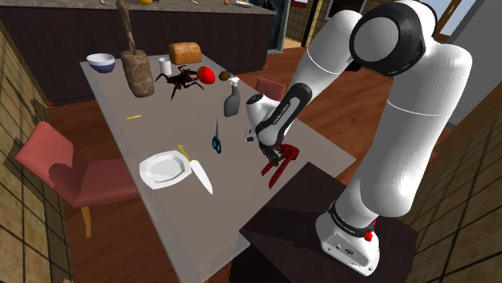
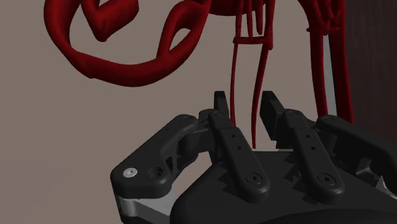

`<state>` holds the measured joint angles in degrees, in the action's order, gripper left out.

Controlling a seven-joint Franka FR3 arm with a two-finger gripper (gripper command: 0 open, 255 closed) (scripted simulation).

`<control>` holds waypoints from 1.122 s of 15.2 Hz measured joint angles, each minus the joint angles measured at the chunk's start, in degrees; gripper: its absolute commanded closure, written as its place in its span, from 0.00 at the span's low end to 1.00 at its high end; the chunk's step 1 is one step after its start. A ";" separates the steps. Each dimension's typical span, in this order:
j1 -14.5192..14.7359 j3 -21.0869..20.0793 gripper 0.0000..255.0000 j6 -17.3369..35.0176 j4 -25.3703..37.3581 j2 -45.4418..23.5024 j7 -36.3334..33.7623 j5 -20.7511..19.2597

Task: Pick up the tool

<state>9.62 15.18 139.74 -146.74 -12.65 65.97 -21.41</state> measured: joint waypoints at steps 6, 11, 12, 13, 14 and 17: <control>0.00 0.01 1.00 -0.02 -0.03 0.01 -0.03 -0.01; 0.15 0.09 1.00 -2.28 -0.44 2.74 0.36 -0.05; 0.19 0.09 1.00 -3.12 -0.42 3.56 0.54 0.00; 0.19 0.16 1.00 -3.79 -0.59 4.44 0.67 -0.09; 0.23 0.17 1.00 -4.93 -0.57 5.59 0.91 -0.05; 0.35 0.17 1.00 -7.34 -0.56 8.01 1.32 -0.02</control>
<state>9.97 15.35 132.40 -147.30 -4.63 67.28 -21.42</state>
